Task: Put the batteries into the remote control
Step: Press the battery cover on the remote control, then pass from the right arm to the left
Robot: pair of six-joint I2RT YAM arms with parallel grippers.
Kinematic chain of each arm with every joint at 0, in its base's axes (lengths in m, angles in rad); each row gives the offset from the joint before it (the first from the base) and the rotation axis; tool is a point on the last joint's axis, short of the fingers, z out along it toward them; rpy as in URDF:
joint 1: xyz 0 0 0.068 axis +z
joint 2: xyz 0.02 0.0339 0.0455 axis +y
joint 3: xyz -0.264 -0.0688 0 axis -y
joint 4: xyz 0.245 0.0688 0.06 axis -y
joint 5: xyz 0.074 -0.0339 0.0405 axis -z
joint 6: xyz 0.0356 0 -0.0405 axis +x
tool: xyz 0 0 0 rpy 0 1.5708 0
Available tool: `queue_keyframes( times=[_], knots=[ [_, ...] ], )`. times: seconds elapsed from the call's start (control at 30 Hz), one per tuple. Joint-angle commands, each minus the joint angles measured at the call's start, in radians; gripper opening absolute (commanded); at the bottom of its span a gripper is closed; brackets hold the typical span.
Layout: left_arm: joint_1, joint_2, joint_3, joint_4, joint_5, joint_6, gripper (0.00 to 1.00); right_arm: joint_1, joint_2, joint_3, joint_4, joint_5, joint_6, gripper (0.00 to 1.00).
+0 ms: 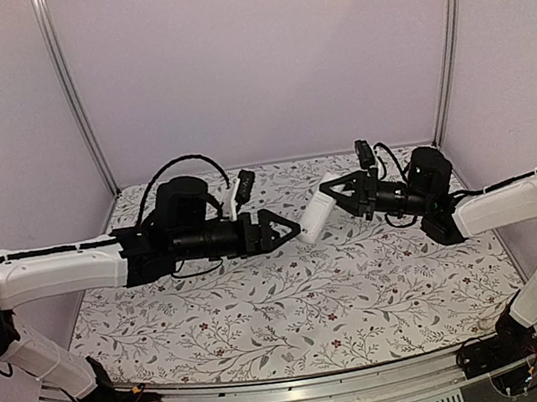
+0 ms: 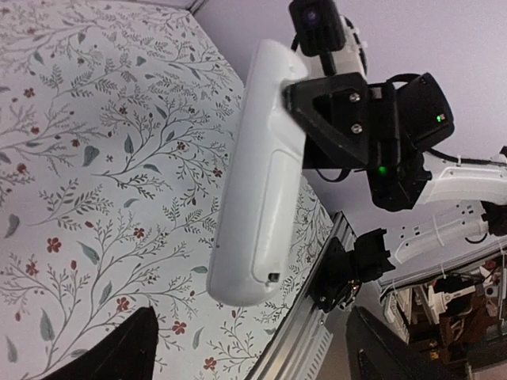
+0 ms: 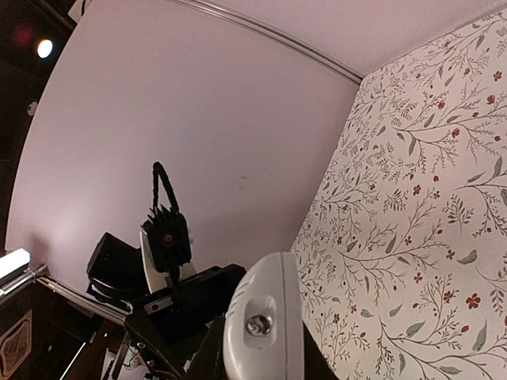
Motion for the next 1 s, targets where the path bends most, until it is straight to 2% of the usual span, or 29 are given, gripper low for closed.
queue_keyframes(
  times=[0.0, 0.1, 0.2, 0.47, 0.83, 0.97],
  knots=[
    [0.016, -0.101, 0.073, -0.194, -0.066, 0.238, 0.86, 0.009, -0.015, 0.015, -0.041, 0.01, -0.045, 0.0],
    [0.016, -0.093, 0.131, -0.318, -0.123, 0.319, 0.9, 0.019, -0.017, 0.027, -0.078, 0.015, -0.066, 0.0],
    [0.01, -0.045, 0.215, -0.421, -0.158, 0.37, 0.89, 0.028, -0.019, 0.039, -0.119, 0.02, -0.091, 0.0],
    [-0.091, 0.156, 0.484, -0.655, -0.335, 0.486, 0.8, 0.045, -0.011, 0.057, -0.182, 0.034, -0.111, 0.0],
    [-0.168, 0.367, 0.694, -0.801, -0.469, 0.52, 0.74, 0.057, 0.001, 0.074, -0.238, 0.047, -0.11, 0.0],
    [-0.182, 0.41, 0.745, -0.841, -0.533, 0.528, 0.68, 0.06, -0.002, 0.08, -0.249, 0.043, -0.109, 0.01]
  ],
)
